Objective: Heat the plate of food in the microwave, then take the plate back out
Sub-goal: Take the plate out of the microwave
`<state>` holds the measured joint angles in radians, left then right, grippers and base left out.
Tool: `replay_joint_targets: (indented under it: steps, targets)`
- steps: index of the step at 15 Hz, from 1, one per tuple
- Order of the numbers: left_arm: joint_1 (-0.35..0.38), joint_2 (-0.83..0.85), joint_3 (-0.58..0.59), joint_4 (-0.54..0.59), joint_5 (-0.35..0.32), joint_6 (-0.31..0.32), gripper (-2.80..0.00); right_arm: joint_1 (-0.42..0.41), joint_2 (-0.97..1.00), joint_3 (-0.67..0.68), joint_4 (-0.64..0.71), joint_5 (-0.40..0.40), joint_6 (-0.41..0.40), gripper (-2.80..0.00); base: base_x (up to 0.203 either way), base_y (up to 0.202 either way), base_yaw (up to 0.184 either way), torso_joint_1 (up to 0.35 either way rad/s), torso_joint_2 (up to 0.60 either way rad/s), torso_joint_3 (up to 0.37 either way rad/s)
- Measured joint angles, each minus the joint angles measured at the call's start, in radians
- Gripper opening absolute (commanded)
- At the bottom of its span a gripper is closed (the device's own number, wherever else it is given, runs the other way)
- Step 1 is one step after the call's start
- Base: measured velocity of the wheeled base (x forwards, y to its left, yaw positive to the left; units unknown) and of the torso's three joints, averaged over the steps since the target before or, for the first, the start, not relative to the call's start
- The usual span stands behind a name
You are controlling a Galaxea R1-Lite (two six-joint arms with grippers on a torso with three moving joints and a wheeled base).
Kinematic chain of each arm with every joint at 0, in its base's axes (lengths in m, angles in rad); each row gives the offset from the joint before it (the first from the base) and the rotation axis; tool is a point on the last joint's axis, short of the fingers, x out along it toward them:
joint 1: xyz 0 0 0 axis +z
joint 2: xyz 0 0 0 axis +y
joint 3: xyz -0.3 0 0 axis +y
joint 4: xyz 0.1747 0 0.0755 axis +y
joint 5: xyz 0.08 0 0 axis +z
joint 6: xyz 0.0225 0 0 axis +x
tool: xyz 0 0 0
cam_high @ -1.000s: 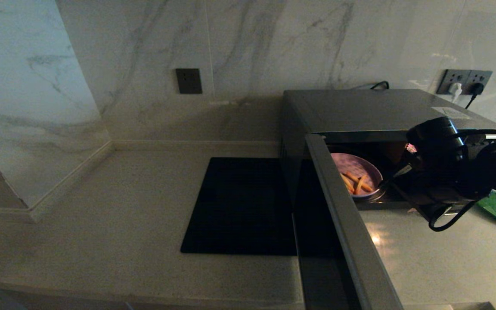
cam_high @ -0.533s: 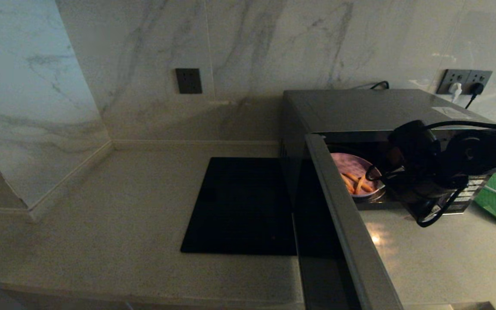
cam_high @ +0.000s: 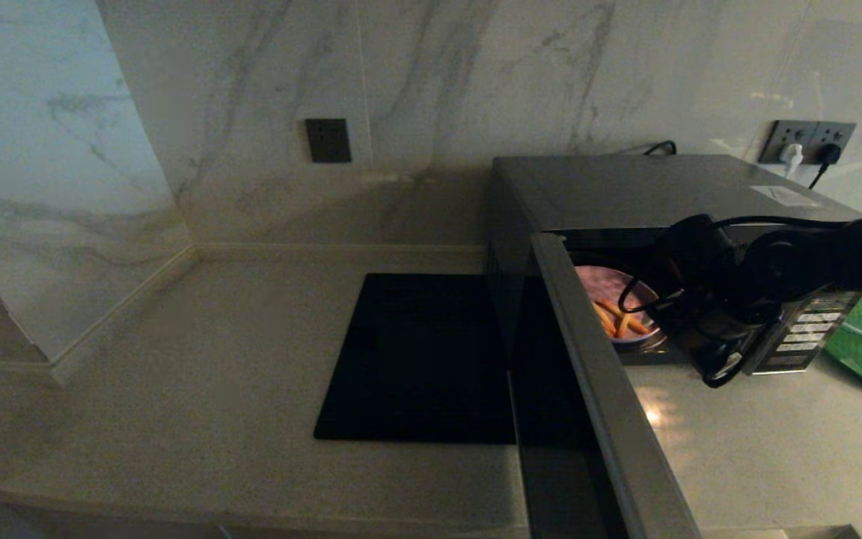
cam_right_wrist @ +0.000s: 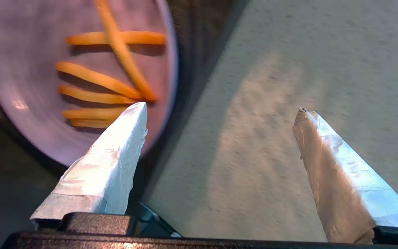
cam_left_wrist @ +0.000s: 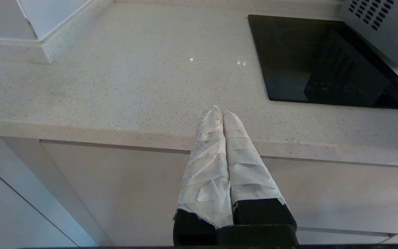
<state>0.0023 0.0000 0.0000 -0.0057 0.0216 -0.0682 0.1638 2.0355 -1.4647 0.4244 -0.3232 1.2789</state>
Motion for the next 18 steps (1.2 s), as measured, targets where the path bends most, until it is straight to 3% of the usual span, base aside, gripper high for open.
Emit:
replay_joint_targets:
  steps: [18]
  targets:
    - [0.0,0.0,0.0,0.0,0.001,0.0,-2.8,0.0,0.098,-0.075,-0.005,0.001,-0.016,0.0,0.0,0.0,0.0,0.0,0.0,0.0]
